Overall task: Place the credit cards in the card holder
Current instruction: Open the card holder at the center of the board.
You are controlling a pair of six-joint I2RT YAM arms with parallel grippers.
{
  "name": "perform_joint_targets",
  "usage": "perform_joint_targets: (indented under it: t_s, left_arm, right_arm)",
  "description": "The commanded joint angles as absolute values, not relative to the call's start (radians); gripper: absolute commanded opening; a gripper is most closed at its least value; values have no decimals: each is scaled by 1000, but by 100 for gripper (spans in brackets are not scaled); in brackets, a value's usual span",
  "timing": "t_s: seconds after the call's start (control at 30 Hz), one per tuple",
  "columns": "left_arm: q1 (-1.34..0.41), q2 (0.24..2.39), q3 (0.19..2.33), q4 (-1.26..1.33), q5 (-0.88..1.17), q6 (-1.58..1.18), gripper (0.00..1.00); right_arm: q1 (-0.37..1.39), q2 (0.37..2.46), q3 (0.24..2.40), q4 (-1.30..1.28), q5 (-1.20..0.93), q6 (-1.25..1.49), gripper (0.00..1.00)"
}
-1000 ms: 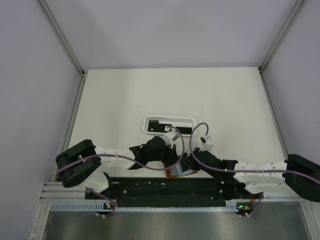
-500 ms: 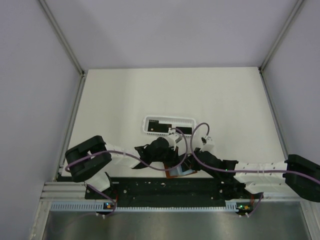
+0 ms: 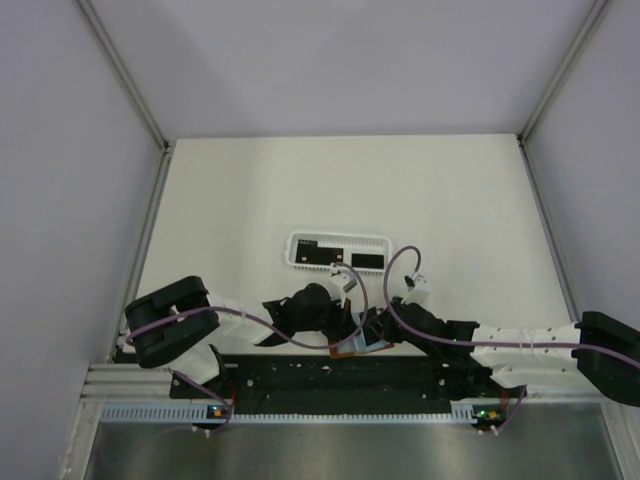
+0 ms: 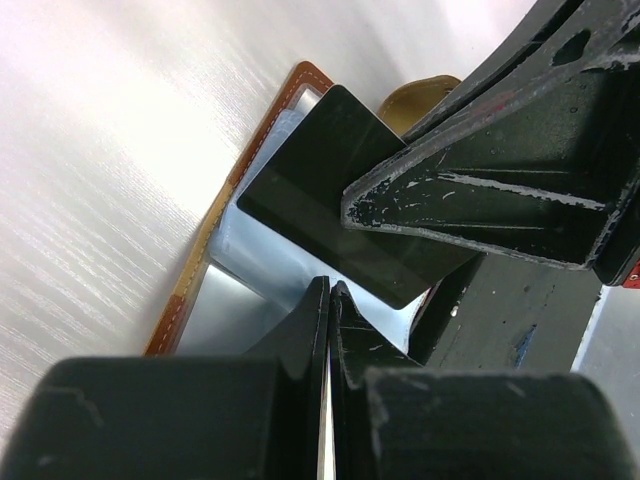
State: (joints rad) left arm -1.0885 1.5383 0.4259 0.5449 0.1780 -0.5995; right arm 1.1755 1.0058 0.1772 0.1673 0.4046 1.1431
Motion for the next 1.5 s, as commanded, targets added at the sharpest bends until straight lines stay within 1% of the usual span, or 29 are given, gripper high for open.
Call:
perform_joint_targets:
  t_s: [0.0, 0.13, 0.47, 0.6, 0.9, 1.27, 1.47]
  left_arm:
    - [-1108, 1575, 376, 456, 179, -606, 0]
    - [-1111, 1588, 359, 457, 172, -618, 0]
    - [-1115, 1618, 321, 503, 161, -673, 0]
    - [-1118, 1615, 314, 508, 160, -680, 0]
    - [-1120, 1621, 327, 499, 158, -675, 0]
    - [-1120, 1618, 325, 495, 155, -680, 0]
    - [-1120, 1623, 330, 495, 156, -681, 0]
  right_arm:
    - [1186, 997, 158, 23, 446, 1126, 0]
    - [1184, 950, 158, 2, 463, 1124, 0]
    - [1186, 736, 176, -205, 534, 1112, 0]
    - [1186, 710, 181, -248, 532, 1106, 0]
    - [1183, 724, 187, -249, 518, 1101, 0]
    - [1183, 558, 192, -187, 496, 977, 0]
    - [1183, 601, 178, -127, 445, 960, 0]
